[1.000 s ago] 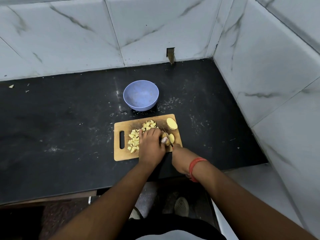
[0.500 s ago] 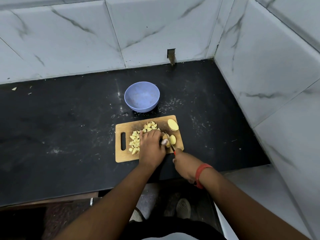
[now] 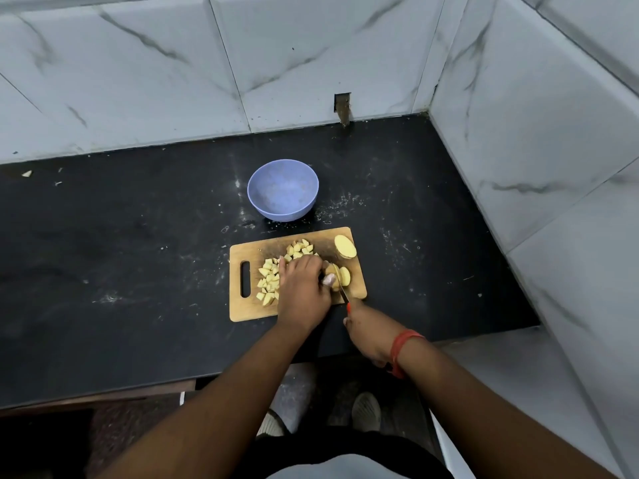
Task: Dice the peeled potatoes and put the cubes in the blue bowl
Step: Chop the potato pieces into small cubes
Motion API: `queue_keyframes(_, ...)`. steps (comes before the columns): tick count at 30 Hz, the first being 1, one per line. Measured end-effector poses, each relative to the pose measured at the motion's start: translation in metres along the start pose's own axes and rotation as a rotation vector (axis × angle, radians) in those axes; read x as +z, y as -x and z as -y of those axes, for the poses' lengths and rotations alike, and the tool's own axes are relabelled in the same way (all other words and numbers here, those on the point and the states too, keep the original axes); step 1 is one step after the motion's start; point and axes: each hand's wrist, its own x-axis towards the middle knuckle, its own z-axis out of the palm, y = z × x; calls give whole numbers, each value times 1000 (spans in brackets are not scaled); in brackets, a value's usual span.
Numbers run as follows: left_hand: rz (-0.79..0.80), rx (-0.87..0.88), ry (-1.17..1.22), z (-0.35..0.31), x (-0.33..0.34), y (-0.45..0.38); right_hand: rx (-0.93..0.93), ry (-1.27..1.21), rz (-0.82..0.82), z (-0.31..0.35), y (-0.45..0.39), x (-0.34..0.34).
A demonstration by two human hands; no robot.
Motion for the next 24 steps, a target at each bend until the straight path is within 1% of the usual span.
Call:
queue_keyframes(1, 1, -1, 3, 0, 0, 0, 52, -370, -54, -5, -1, -3)
queue_keyframes(2, 5, -1, 4, -1, -1, 0, 77, -567, -24, -6, -6, -8)
queue_keyframes(3, 9, -2, 6, -1, -2, 0, 63, -566, -100, -2, -17, 4)
queue_keyframes(4, 10, -4, 8, -1, -3, -1, 17, -651, -36, -2, -20, 3)
queue_keyframes(5, 9, -8, 11, -1, -4, -1, 69, -814, 97, -2, -17, -7)
queue_keyframes(6, 8, -11, 16, -1, -4, 0, 143, -900, 128, -1, -13, -8)
queue_keyframes(8, 7, -12, 24, -1, -5, 0, 170, -914, 133, 1, -6, 2)
queue_keyframes(10, 8, -15, 26, -1, -4, -1, 173, -867, 176, 8, 3, 8)
queue_keyframes(13, 6, -19, 38, -1, -4, 0, 228, -817, 150, 9, -5, 1)
queue_keyframes(17, 2, -23, 56, 1, -7, 0, 224, -797, 136, 11, -14, -6)
queue_keyframes(24, 1, -26, 49, 1, -5, -1, 256, -792, 195, 11, 17, 18)
